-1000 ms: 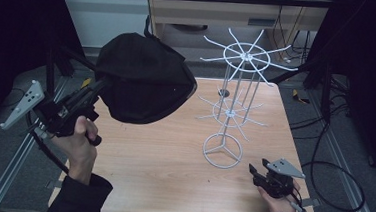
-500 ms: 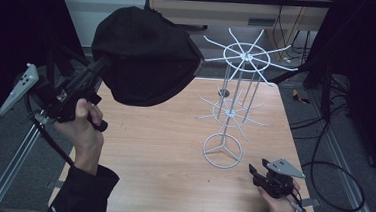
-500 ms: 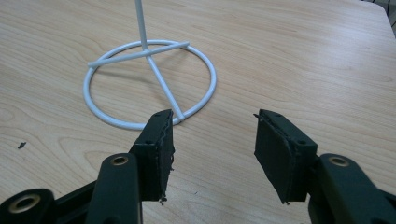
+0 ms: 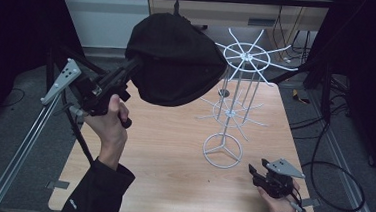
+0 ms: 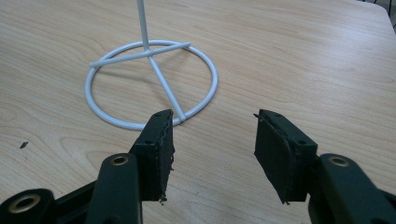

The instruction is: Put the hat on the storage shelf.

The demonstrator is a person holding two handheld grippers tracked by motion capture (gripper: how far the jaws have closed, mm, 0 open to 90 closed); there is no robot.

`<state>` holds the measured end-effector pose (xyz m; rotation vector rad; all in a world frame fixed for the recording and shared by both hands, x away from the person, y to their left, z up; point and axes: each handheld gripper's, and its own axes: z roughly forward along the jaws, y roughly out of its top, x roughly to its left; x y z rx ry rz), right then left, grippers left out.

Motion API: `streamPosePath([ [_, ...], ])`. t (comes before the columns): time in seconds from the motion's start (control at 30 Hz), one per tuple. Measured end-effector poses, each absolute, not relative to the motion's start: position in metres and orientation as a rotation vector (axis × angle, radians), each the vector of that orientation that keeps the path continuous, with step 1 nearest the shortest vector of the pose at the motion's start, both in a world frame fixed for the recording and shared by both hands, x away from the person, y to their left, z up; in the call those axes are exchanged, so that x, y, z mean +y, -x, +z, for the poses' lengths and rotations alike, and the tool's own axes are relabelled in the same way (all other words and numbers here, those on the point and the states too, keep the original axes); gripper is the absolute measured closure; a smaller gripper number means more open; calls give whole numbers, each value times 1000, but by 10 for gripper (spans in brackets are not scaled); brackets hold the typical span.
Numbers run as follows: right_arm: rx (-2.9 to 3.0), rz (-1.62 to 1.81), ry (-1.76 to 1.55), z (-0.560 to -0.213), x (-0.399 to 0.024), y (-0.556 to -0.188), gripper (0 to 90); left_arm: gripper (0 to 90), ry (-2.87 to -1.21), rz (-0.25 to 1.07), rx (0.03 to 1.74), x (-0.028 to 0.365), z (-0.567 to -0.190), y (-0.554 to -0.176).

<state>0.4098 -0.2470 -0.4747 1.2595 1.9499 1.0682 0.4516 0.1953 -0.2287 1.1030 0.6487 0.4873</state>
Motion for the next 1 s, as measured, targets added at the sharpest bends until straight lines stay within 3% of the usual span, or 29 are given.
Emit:
streamPosePath([
  [0.5,1957,1062,-1255,-476,-247,-410,468,811,-1242,403,734,187,-295,-468],
  [0.8,1960,1061,-1257,-476,-246,-410,469,807,-1282,407,731,181,-303,-469],
  [1.0,1963,1060,-1257,-476,-246,-411,468,756,-1372,407,727,174,-311,-472],
])
